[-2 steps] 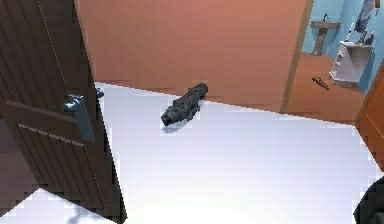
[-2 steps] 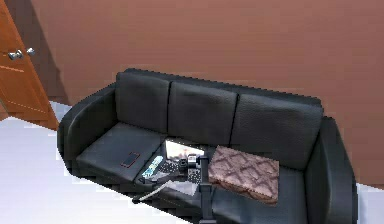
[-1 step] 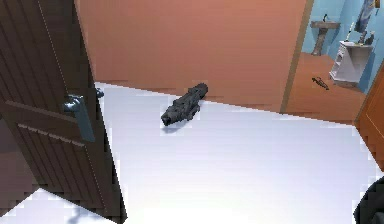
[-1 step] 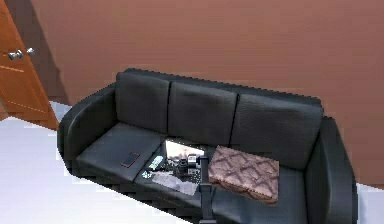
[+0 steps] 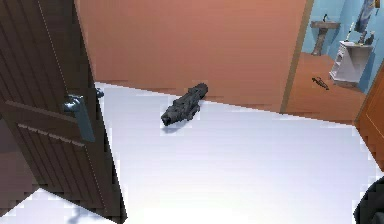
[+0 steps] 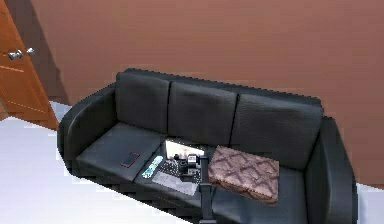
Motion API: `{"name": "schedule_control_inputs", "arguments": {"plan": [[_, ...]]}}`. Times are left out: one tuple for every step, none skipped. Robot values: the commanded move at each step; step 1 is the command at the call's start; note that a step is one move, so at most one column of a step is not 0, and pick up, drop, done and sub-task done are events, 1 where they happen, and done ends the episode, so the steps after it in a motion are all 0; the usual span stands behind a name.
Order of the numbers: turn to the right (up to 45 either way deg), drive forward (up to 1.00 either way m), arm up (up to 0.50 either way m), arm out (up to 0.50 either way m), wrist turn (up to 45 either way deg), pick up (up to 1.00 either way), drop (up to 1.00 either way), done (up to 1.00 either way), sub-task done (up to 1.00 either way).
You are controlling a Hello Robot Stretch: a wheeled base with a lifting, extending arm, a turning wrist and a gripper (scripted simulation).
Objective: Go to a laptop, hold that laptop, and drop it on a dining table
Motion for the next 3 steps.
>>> {"name": "schedule_control_inputs", "arguments": {"plan": [[0.0,0.00,0.00,0.00,9.0,0.00,0.00,0.00,0.00],[0.0,0.00,-0.30,0.00,0.0,0.00,0.00,0.00,0.00],[0.0,0.00,0.00,0.00,0.0,1.00,0.00,0.00,0.00]]}}
